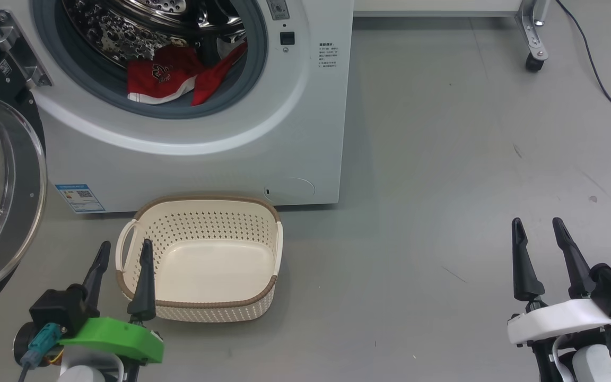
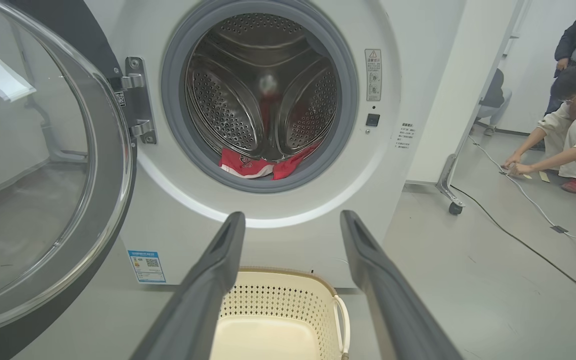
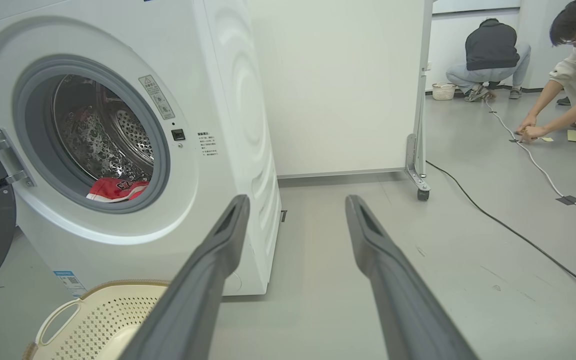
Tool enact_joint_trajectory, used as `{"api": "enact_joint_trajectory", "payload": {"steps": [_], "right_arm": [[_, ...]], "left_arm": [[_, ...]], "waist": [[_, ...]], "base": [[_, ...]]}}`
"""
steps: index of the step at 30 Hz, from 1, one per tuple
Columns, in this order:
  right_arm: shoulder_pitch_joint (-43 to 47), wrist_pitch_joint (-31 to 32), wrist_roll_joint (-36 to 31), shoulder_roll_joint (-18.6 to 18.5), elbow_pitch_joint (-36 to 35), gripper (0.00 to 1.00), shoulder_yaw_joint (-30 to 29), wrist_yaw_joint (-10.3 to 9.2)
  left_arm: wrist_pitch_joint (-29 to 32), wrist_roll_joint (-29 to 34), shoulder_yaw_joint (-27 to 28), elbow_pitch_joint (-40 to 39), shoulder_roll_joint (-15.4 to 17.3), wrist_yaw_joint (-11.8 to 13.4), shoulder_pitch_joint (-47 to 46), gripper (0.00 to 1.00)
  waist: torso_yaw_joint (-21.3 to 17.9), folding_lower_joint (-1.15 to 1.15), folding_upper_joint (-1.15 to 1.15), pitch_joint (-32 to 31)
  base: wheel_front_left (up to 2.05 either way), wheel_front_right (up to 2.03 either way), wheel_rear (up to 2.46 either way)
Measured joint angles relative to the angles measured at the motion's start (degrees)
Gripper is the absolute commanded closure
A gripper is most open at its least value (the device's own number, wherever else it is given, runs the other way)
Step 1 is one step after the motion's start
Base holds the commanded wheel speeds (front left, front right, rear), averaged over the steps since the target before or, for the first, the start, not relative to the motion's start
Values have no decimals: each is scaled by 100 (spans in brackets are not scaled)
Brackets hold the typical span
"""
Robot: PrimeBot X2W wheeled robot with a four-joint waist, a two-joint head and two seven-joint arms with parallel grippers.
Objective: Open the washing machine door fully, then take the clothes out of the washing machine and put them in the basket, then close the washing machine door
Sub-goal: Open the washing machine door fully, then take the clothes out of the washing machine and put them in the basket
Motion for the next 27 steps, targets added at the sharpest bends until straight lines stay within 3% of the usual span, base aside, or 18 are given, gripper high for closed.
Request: {"api": "enact_joint_trajectory", "payload": {"steps": [27], "right_arm": [[81,0,-18,23,-26,0,-2,4]], "left_arm": [[0,120,4,-170,1,-23,90,0]], "waist": [[39,0,0,-8]], "base": [[0,0,0]]}}
